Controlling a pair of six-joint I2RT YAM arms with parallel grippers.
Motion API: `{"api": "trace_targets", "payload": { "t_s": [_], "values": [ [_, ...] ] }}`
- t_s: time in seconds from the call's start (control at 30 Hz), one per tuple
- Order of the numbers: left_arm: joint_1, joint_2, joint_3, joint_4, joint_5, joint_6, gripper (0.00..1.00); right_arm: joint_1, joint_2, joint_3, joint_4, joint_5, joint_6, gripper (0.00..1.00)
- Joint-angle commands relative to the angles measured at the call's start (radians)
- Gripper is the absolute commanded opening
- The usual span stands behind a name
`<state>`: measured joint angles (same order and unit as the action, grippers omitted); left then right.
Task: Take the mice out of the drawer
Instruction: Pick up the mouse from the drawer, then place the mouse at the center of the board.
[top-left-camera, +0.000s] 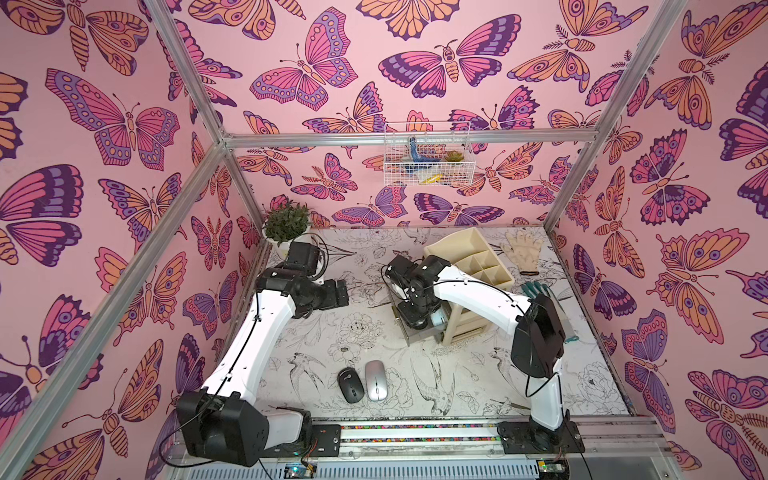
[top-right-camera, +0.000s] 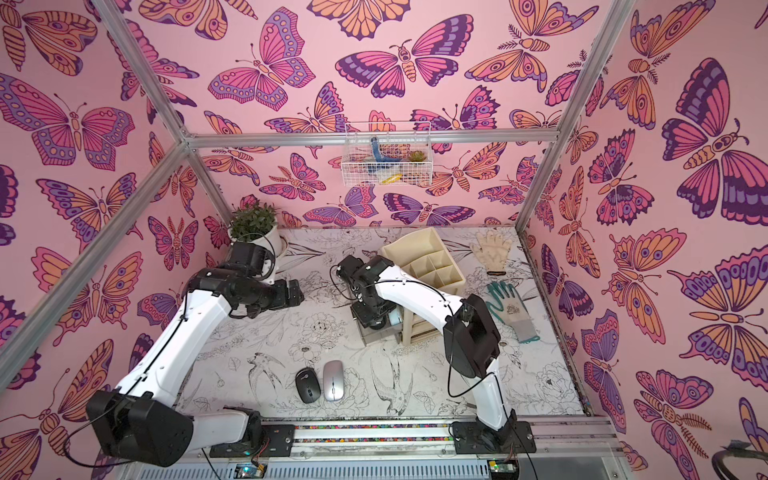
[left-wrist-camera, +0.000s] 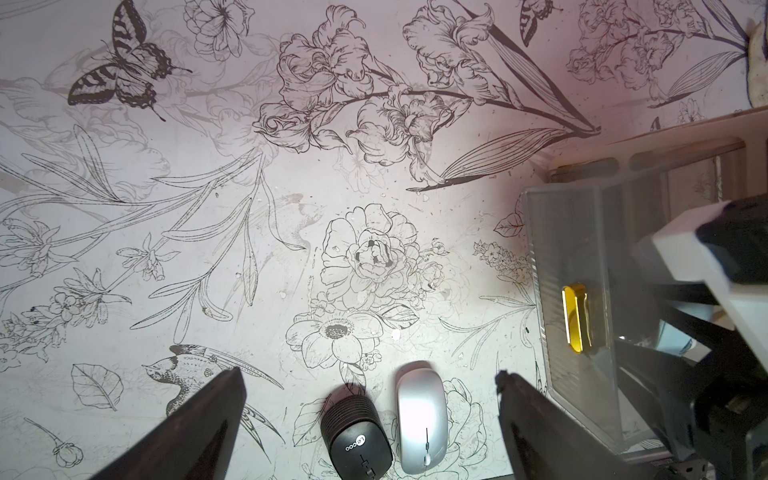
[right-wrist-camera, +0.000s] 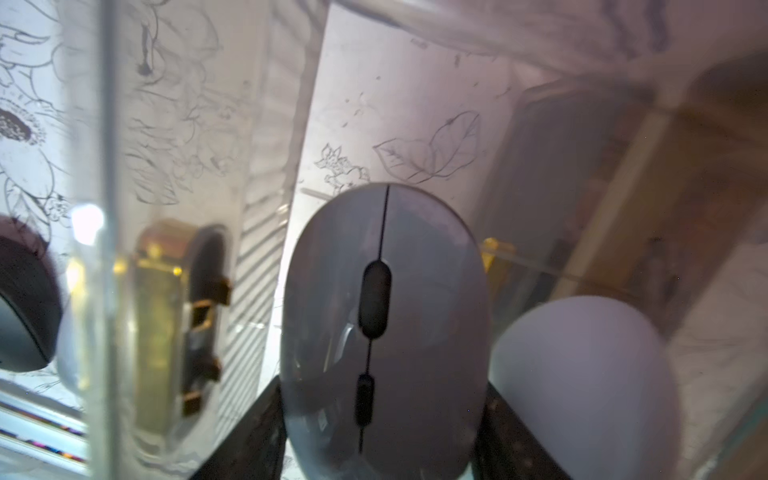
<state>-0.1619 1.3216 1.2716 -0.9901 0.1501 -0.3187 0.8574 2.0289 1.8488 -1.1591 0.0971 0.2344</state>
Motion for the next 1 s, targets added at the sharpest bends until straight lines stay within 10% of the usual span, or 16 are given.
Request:
{"api": "trace_targets", "payload": {
  "t_s": [0.0, 0.4, 0.97],
  "values": [
    [0.005, 0.018, -0.002, 0.008, 0.023, -0.003, 1.00, -0.002, -0.032, 0.081, -0.071, 0.066, -0.031, 0.42],
    [0.004, 0.037, 0.004, 0.014, 0.029, 0.002, 1.00, 0.102, -0.166, 0.104, -0.108, 0.085, 0.012, 0.42],
    [0.003, 0.057, 0.021, 0.035, 0.059, 0.001, 0.99, 0.434, -0.538, -0.781, 0.550, -0.072, 0.589, 0.44]
  ]
}}
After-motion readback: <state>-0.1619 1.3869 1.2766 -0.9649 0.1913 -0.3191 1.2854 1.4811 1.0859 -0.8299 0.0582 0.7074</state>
